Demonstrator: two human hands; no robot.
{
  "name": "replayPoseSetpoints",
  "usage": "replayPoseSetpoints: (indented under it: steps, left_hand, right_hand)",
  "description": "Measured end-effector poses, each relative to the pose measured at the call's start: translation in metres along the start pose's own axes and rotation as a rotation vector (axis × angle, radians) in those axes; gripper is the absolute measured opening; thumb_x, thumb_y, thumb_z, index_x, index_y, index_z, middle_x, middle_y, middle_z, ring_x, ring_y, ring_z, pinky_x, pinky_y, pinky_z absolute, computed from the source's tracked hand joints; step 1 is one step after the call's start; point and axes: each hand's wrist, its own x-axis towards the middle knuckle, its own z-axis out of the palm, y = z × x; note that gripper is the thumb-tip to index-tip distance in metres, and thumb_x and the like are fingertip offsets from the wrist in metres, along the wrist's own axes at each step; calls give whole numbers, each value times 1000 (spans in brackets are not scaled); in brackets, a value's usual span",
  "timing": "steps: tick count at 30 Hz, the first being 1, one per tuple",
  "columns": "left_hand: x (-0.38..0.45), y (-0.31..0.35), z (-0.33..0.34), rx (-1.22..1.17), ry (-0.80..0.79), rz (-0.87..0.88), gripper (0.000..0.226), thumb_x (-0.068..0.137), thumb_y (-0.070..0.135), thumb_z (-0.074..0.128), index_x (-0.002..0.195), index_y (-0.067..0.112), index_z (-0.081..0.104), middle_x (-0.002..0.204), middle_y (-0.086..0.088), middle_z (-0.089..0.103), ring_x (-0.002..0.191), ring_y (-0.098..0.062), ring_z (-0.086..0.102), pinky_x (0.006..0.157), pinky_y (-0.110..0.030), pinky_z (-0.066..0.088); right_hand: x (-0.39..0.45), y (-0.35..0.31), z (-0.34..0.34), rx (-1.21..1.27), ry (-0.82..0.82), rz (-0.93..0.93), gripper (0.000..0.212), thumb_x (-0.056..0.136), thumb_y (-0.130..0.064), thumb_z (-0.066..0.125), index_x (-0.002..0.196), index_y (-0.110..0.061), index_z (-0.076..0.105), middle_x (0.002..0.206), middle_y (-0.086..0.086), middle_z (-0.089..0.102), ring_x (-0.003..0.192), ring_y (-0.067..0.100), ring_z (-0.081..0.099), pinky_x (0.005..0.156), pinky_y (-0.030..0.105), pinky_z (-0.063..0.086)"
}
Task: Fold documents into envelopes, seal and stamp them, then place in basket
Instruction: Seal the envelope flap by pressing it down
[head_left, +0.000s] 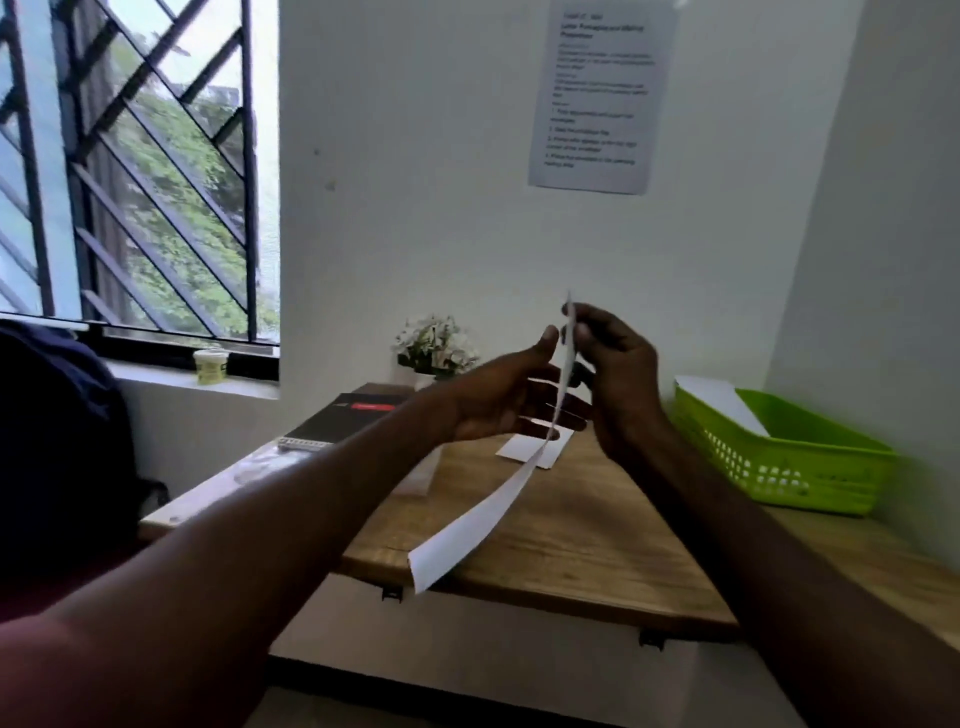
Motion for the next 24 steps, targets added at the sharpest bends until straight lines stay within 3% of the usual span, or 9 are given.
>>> replayPoseSetpoints:
  steps: [3,6,8,10,12,14,18,22,24]
  left_hand:
    - [26,-17,-3,-119,103,-2,61,101,55,53,127,1,63,111,-18,71,98,-28,70,78,-34,60]
    - [41,-27,-21,-181,246,15,35,98,36,66,112,4,70,88,-8,72,83,-21,67,84,-38,58]
    - [48,-32,-35,-187,343,2,35,95,28,71,117,0,70,100,-16,76,83,-26,71,76,-37,61]
    - [54,-41,-50,-214,405,-42,35,97,22,69,119,-5,68,110,-23,74,83,-30,73,72,-37,63]
    - [58,-50,-60,-246,442,-92,19,99,14,62,108,-3,68,96,-19,76,72,-27,75,65,-35,64]
    - [59,-52,-70,-212,509,-113,9,98,6,60,104,0,64,88,-17,73,62,-25,74,55,-33,62]
    - [57,-48,-90,-160,619,-12,8,90,2,64,90,9,60,86,-17,66,58,-25,68,53,-29,58]
    - [57,-60,-95,-81,711,-10,9,87,6,71,83,9,64,86,-17,67,65,-27,65,63,-32,56]
    - [58,-67,-93,7,729,-10,13,86,7,76,78,9,65,82,-16,67,67,-26,64,69,-35,53]
  right_hand:
    - [20,23,0,-34,38,53,17,98,-3,62,106,-8,75,80,1,74,61,6,67,51,21,51]
    - [43,49,-4,-110,47,96,20,94,-2,62,106,-10,76,92,7,77,80,16,71,69,32,55]
    - [53,75,-11,-203,67,140,25,91,-5,62,108,-17,75,101,5,77,96,25,72,79,40,57]
    - [55,98,-19,-545,35,101,23,89,-18,59,108,-19,72,104,3,75,99,27,70,79,39,57]
    - [55,117,-28,-1040,-92,58,23,90,-28,57,107,-19,70,111,4,70,103,28,66,75,35,51]
    - [54,132,-36,-1287,-248,101,25,92,-31,61,113,-19,68,120,8,63,110,29,62,76,33,44]
    - [56,140,-39,-1399,-397,156,35,91,-42,66,111,-15,70,118,10,65,108,29,63,81,35,51]
    - [61,132,-37,-1435,-445,195,20,90,-23,63,100,-9,73,115,11,69,105,29,65,84,36,55]
    - [59,130,-38,-1447,-417,221,31,88,-44,59,86,-13,60,115,11,68,107,32,63,79,35,52]
